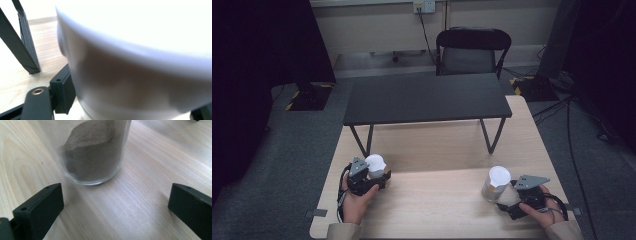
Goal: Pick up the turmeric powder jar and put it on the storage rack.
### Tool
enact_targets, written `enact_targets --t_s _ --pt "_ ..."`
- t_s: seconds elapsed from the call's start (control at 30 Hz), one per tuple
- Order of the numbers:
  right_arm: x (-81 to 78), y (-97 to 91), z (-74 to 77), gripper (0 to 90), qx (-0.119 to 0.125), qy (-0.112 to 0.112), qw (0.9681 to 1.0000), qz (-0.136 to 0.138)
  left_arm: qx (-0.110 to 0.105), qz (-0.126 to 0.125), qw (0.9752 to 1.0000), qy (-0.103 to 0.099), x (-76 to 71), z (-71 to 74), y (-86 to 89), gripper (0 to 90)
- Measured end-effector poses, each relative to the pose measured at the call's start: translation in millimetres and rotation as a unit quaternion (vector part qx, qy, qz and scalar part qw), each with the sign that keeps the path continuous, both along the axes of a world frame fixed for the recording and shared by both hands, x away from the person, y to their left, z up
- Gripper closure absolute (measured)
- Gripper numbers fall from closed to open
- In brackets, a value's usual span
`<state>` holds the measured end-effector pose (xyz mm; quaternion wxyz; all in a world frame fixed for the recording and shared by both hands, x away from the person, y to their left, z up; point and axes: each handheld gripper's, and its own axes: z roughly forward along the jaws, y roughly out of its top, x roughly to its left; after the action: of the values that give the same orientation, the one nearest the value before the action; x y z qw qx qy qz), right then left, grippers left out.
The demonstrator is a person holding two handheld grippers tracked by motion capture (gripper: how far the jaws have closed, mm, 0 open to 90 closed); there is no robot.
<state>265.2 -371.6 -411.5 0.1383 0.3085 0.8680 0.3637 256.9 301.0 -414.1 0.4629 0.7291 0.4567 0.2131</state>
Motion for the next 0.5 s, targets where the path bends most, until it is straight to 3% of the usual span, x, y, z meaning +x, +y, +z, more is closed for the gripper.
enact_targets --t_s 0.5 --pt "0.0 0.0 0.0 0.0 0.000 0.000 1.0000 0.000 0.008 -0.002 0.9999 -0.006 0.2 1.7 -1.8 28.3"
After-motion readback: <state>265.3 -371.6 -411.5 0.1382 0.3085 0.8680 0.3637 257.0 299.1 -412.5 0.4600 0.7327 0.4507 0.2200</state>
